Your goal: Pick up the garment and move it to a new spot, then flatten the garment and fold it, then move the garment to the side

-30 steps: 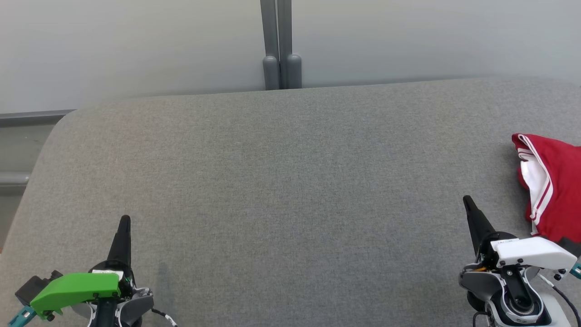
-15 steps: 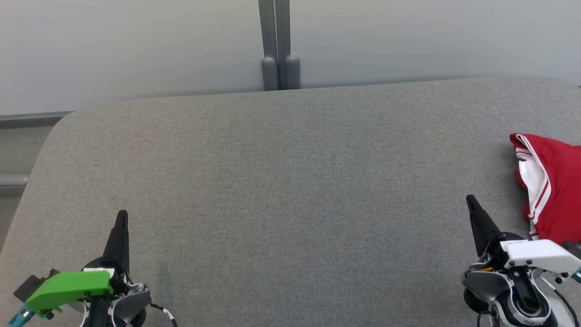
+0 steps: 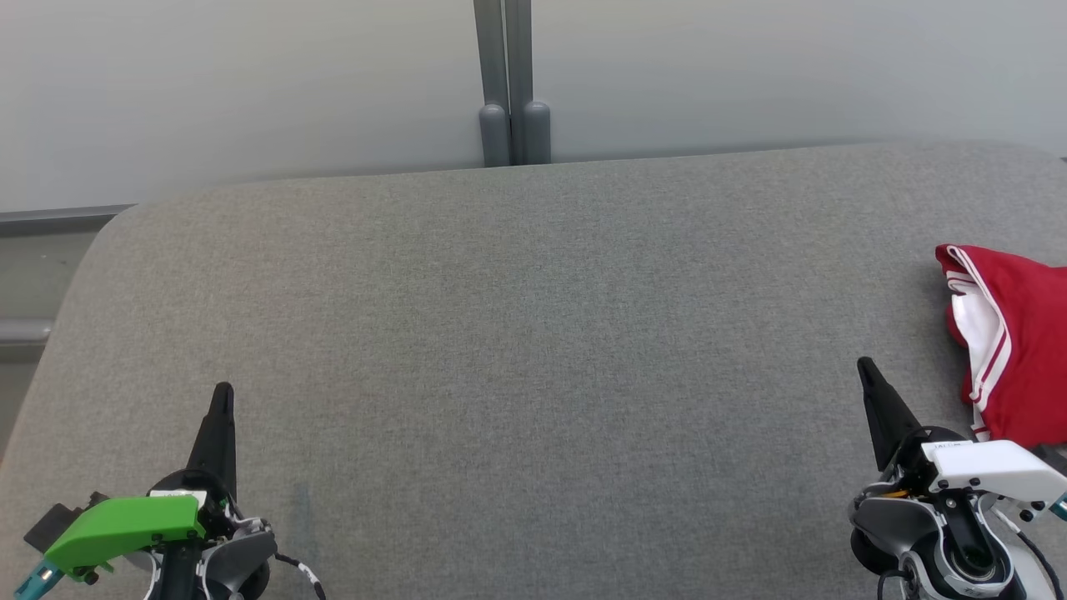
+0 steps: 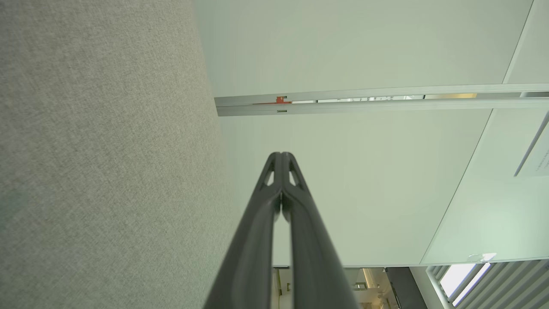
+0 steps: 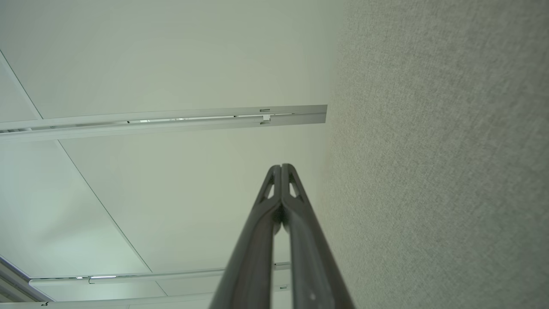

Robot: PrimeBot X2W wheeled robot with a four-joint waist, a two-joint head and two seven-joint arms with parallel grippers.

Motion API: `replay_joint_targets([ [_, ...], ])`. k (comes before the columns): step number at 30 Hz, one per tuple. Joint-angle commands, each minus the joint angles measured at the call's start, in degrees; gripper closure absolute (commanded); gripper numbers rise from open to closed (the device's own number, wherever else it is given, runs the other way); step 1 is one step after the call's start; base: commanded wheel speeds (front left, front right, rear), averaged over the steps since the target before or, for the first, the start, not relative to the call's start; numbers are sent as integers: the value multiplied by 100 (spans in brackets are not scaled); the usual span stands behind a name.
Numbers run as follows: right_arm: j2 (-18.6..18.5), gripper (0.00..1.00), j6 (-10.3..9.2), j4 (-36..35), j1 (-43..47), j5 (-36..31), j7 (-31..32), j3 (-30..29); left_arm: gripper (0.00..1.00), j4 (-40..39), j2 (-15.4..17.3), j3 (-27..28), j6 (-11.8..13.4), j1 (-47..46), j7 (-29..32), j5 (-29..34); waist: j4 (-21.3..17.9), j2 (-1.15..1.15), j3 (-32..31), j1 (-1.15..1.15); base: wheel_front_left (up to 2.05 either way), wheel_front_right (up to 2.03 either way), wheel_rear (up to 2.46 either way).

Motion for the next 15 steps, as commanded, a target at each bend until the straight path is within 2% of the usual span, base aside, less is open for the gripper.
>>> replay_joint_targets([
  [1, -23, 100, 4, -34, 55, 39, 21, -12, 100, -10, 40, 17, -28, -66, 18, -4, 0, 0, 0, 0, 0, 0, 0],
  [15, -23, 100, 4, -34, 54, 39, 20, -10, 100, -11, 40, 17, -28, -66, 18, -4, 0, 0, 0, 0, 0, 0, 0],
])
